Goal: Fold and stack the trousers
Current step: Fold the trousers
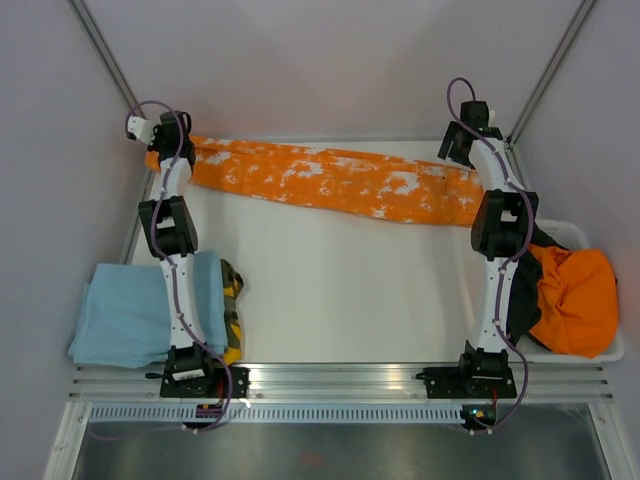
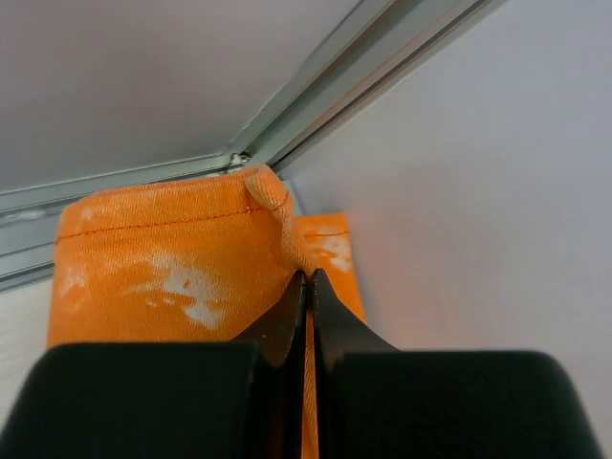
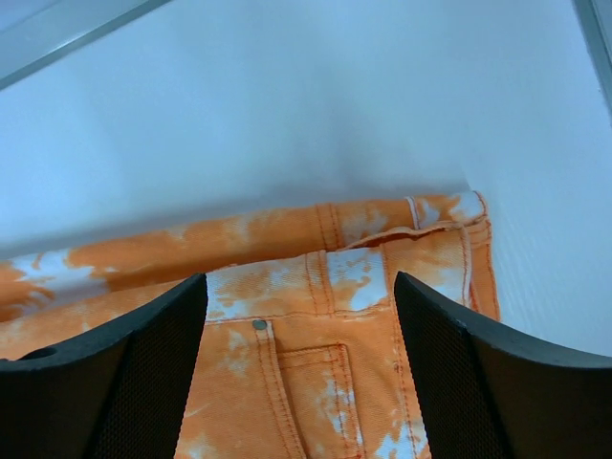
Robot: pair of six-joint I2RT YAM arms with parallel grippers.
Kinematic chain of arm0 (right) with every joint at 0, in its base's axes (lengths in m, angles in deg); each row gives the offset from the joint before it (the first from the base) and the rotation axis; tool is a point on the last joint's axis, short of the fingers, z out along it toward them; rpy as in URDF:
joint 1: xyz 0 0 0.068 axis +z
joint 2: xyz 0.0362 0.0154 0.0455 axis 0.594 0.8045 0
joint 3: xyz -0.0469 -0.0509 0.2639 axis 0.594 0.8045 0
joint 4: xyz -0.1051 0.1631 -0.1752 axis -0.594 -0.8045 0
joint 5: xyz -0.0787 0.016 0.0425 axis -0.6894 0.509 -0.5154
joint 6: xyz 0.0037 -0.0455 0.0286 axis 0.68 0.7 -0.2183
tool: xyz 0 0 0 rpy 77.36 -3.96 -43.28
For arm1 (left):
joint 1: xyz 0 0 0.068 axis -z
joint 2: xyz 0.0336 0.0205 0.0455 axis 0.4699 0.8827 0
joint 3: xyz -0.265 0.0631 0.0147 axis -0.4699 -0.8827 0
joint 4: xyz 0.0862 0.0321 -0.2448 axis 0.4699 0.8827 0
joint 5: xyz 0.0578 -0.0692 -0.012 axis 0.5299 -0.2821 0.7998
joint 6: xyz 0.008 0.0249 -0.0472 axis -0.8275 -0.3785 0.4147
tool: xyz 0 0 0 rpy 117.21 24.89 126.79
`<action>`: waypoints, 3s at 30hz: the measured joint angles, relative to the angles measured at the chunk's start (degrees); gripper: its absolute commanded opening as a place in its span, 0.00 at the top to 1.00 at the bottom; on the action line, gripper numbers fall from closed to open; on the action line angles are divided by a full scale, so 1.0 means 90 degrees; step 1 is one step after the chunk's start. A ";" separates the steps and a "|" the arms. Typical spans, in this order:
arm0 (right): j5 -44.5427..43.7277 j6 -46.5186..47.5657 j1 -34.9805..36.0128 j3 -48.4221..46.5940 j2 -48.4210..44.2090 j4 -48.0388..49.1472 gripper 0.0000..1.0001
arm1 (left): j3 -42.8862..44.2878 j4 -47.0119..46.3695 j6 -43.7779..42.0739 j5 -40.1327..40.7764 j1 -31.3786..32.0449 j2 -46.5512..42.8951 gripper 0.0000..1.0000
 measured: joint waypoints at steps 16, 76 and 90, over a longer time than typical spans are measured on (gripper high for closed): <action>0.0005 -0.0814 0.0119 0.1066 -0.0352 0.0019 0.14 | 0.0316 -0.1372 0.0192 -0.0158 0.0155 0.0369 0.97; -0.0104 0.0100 -0.0294 0.0867 -0.0002 -0.0580 0.67 | -0.3181 -0.0692 -0.1253 -0.2361 -0.0134 -0.3106 0.03; -0.0270 0.1226 -0.0367 -0.0738 0.1013 -0.0525 0.62 | -0.2390 0.1409 -0.1671 -0.2773 -0.0080 -0.2584 0.07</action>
